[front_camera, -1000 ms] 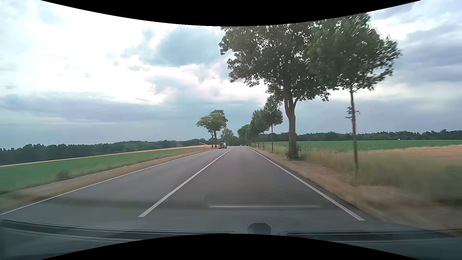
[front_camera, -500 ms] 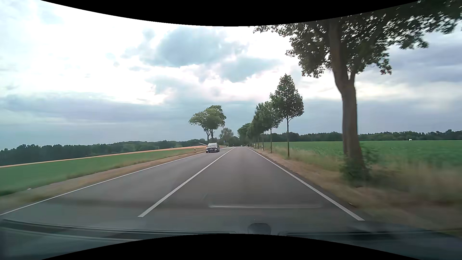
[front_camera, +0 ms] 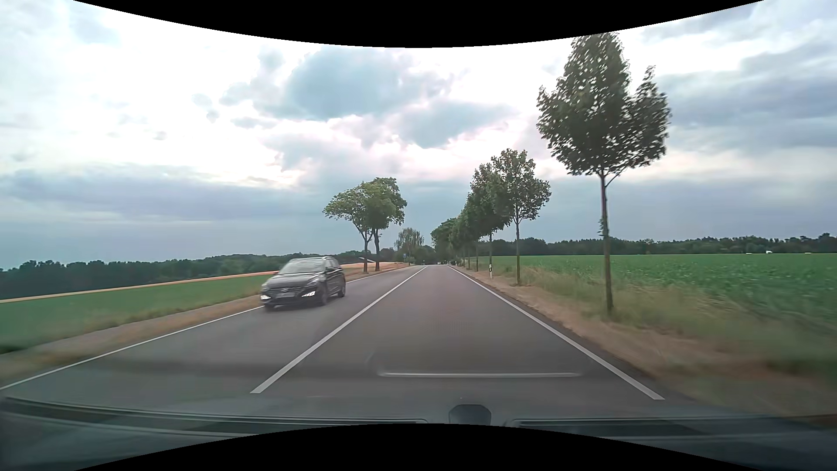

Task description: Follow the waypoints while adhering to traffic rules and regulations

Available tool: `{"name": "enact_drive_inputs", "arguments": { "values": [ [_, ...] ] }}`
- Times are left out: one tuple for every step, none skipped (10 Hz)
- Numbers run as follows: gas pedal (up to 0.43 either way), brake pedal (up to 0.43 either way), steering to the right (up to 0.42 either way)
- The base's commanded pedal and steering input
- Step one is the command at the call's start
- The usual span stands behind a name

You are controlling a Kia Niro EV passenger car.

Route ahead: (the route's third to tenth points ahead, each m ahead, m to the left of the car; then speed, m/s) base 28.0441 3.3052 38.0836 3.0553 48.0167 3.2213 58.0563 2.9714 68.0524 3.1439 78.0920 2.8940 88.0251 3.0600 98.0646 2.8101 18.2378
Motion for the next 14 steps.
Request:
{"name": "enact_drive_inputs", "arguments": {
  "values": [
    [0.138, 0.000, -0.005],
    [0.130, 0.000, -0.005],
    [0.130, 0.000, -0.005],
    [0.130, 0.000, -0.005],
    [0.130, 0.000, -0.004],
    [0.130, 0.000, -0.003],
    [0.130, 0.000, -0.003],
    [0.130, 0.000, -0.004],
    [0.130, 0.000, -0.004],
    [0.130, 0.000, -0.004],
    [0.138, 0.000, -0.003],
    [0.138, 0.000, -0.003],
    [0.138, 0.000, -0.003],
    [0.138, 0.000, -0.003]
  ]
}}
